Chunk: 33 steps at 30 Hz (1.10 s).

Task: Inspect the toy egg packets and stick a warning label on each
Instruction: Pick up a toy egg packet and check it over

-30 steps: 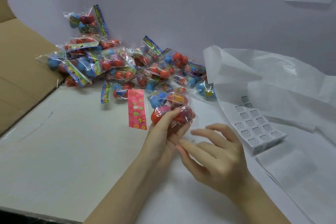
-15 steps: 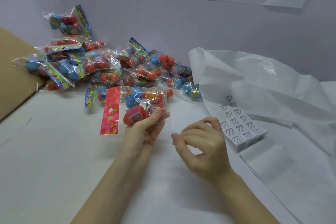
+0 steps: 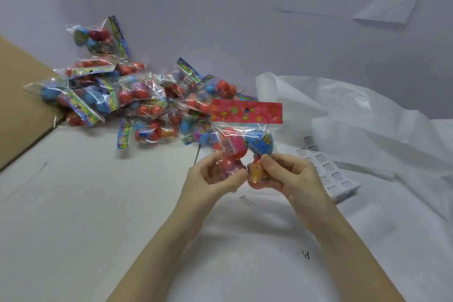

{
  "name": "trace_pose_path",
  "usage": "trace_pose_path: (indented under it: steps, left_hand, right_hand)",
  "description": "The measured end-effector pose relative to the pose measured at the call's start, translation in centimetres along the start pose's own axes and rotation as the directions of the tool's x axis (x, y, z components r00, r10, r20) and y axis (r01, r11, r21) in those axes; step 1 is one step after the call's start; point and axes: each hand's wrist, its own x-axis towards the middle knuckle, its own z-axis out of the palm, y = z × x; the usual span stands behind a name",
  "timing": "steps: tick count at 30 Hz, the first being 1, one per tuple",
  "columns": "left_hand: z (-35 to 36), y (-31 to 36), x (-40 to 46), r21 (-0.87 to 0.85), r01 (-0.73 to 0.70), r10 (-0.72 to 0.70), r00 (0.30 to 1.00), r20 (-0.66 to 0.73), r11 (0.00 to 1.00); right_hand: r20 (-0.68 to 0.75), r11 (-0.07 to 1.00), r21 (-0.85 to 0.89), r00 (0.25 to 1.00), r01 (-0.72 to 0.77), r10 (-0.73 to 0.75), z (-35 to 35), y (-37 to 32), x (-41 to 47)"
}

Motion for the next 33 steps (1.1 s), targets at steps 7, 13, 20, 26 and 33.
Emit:
trace_pose_path:
  steps: [7, 13, 20, 26, 33]
  left_hand:
    - [0.9, -0.7, -0.2, 0.278, -0.085, 0.162, 0.950, -0.267, 0.957]
    - [1.9, -0.5, -0.7, -0.177, 0.089, -0.075, 0.993, 0.087, 0.980]
    - [-0.1, 0.0, 0.3, -0.254, 0.096, -0.119, 0.990, -0.078, 0.962]
    - [-0.7, 0.1, 0.5, -0.163, 0.117, -0.112, 0.993, 0.038, 0.980]
    - [-0.5, -0.2, 0.6, -0.101, 0.072, -0.078, 0.995, -0.060, 0.992]
  right_hand:
    - [-0.420, 0.947, -0.246, 0.858, 0.205, -0.295, 1.7, 0.8, 0.0]
    - [-0.042, 0.405, -0.832, 0.685, 0.380, -0.728, 2.9, 2.0, -1.0]
    - [-0.306, 0.832, -0.449, 0.819, 0.326, -0.486, 2.5, 0.2, -0.6]
    - [0.025, 0.987, -0.151, 0.998, -0.050, 0.055, 1.1, 0.2, 0.1]
    - [-0.090, 0.999, -0.045, 0.996, 0.022, -0.026, 1.3, 0.9, -0.1]
